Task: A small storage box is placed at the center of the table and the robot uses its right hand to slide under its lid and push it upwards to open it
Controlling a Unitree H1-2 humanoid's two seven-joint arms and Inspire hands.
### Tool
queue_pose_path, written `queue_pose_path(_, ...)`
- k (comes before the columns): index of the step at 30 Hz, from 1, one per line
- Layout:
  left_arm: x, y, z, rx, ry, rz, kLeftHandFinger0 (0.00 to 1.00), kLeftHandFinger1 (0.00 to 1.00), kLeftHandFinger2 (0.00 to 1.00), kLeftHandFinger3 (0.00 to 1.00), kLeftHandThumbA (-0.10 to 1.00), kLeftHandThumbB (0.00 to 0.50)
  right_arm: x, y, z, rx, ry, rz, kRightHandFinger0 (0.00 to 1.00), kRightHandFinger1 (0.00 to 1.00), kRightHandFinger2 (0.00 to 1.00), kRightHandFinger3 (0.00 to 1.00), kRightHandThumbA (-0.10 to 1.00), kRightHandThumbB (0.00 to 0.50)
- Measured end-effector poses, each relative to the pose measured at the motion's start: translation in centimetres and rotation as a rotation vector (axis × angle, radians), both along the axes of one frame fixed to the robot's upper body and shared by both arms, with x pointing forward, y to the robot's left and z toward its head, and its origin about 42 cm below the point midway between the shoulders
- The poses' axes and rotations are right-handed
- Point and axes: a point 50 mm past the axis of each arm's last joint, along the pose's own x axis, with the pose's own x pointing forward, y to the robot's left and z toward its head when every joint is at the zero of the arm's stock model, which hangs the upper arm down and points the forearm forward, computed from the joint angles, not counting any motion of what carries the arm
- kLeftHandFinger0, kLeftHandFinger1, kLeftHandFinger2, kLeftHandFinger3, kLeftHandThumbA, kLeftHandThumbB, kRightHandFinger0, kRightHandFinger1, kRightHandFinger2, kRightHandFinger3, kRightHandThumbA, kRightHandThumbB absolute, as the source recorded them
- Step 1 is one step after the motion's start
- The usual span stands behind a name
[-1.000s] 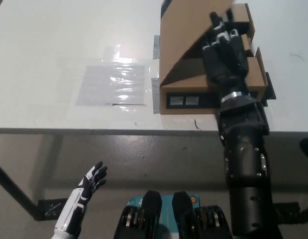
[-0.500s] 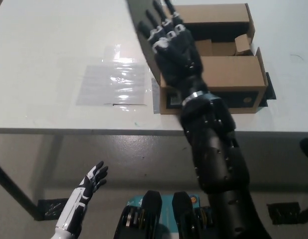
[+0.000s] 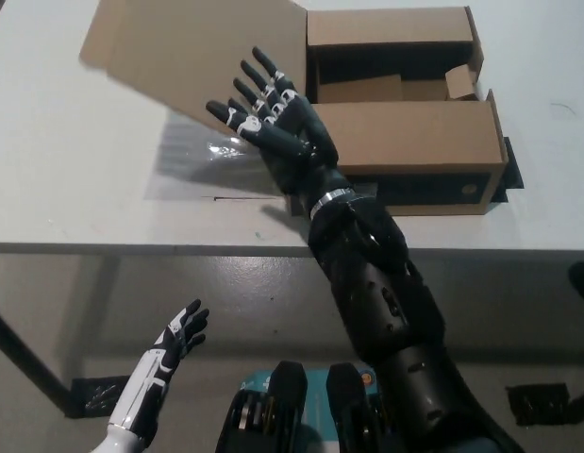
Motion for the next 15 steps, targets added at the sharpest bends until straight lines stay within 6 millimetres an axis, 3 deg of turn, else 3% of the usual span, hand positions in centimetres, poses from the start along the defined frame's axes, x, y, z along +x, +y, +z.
queue_pose_path(6, 0.0, 0.1, 0.0, 0.004, 0.0, 0.0, 1.0, 1.0, 1.0, 1.0, 1.0, 0.441, 1.4, -1.1, -1.1, -0.033, 0.018, -0.021, 1.0, 1.0, 1.0, 1.0, 1.0, 0.291)
queue_pose_path(9, 0.1, 0.1, 0.0, 0.004, 0.001, 0.0, 1.0, 1.0, 1.0, 1.0, 1.0, 0.447, 1.7, -1.6, -1.0, -0.028, 0.011, -0.034, 1.0, 1.0, 1.0, 1.0, 1.0, 0.329)
queue_pose_path(10, 0.1, 0.1, 0.0, 0.004, 0.001, 0.0, 1.0, 1.0, 1.0, 1.0, 1.0, 0.447, 1.7, -1.8, -0.9, -0.025, 0.007, -0.038, 1.0, 1.0, 1.0, 1.0, 1.0, 0.313)
queue_pose_path(12, 0.1, 0.1, 0.0, 0.004, 0.002, -0.001, 1.0, 1.0, 1.0, 1.0, 1.0, 0.444, 1.7, -2.0, -0.5, -0.018, -0.009, -0.043, 1.0, 1.0, 1.0, 1.0, 1.0, 0.294)
queue_pose_path(15, 0.1, 0.0, 0.0, 0.004, 0.001, -0.002, 1.0, 1.0, 1.0, 1.0, 1.0, 0.421, 1.6, -2.4, 2.0, 0.011, -0.092, -0.053, 1.0, 1.0, 1.0, 1.0, 1.0, 0.297)
